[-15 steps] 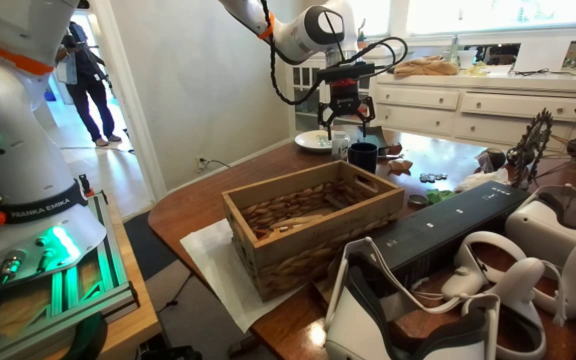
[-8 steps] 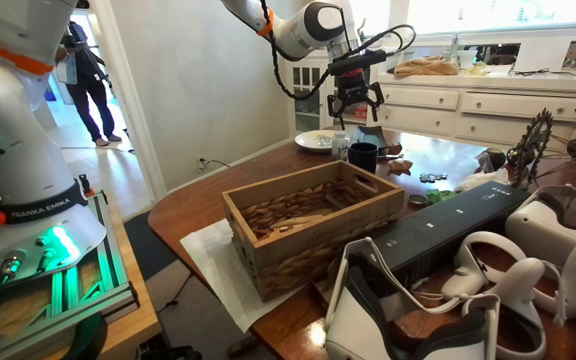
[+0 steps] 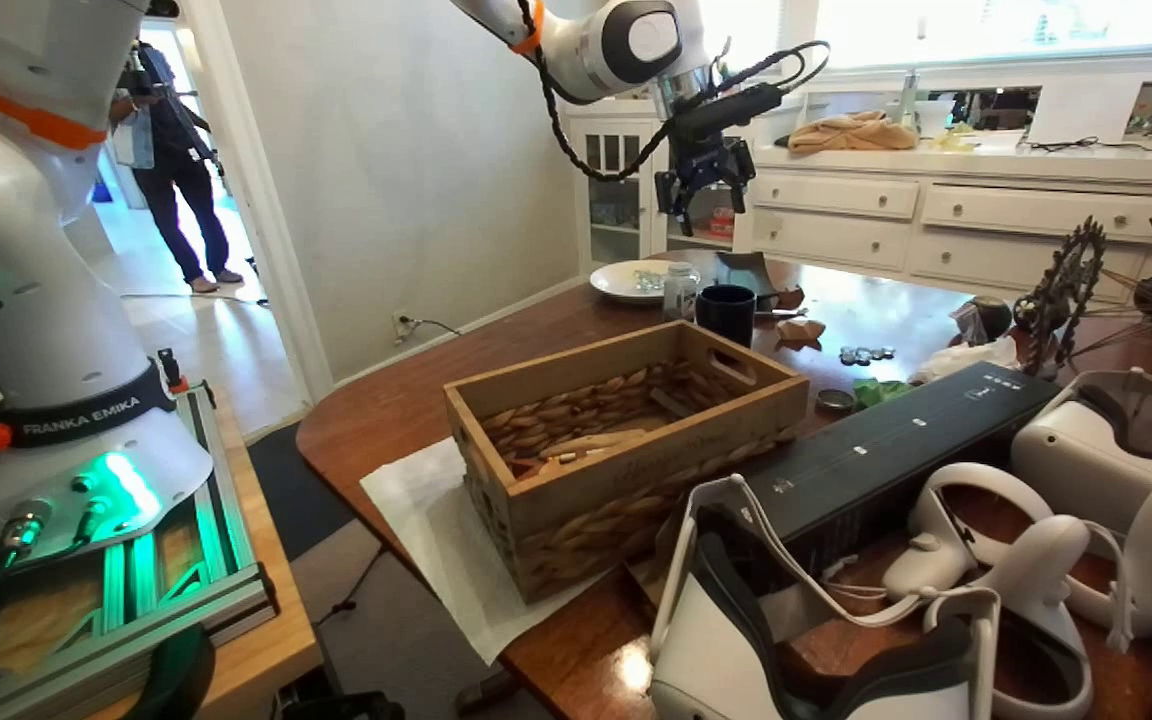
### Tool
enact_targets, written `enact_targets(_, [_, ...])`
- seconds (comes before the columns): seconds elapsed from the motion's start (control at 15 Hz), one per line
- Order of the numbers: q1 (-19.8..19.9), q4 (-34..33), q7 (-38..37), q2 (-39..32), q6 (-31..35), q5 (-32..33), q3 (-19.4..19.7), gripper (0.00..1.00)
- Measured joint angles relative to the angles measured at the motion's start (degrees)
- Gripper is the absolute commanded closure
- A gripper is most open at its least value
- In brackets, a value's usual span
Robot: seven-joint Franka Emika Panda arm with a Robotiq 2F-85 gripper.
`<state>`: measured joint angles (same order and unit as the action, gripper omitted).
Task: Remove the container from the black cup and move the black cup forward
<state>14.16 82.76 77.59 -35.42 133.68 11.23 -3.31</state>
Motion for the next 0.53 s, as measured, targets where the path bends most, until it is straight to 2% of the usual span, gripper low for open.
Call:
enact_targets(0.2, [1.16, 0.0, 8.2, -0.4, -0.6, -3.39, -1.23, 0.0])
enact_targets(0.53, [1.25, -0.03, 11.48, -0.51, -5.48, -4.03, 0.15, 0.0])
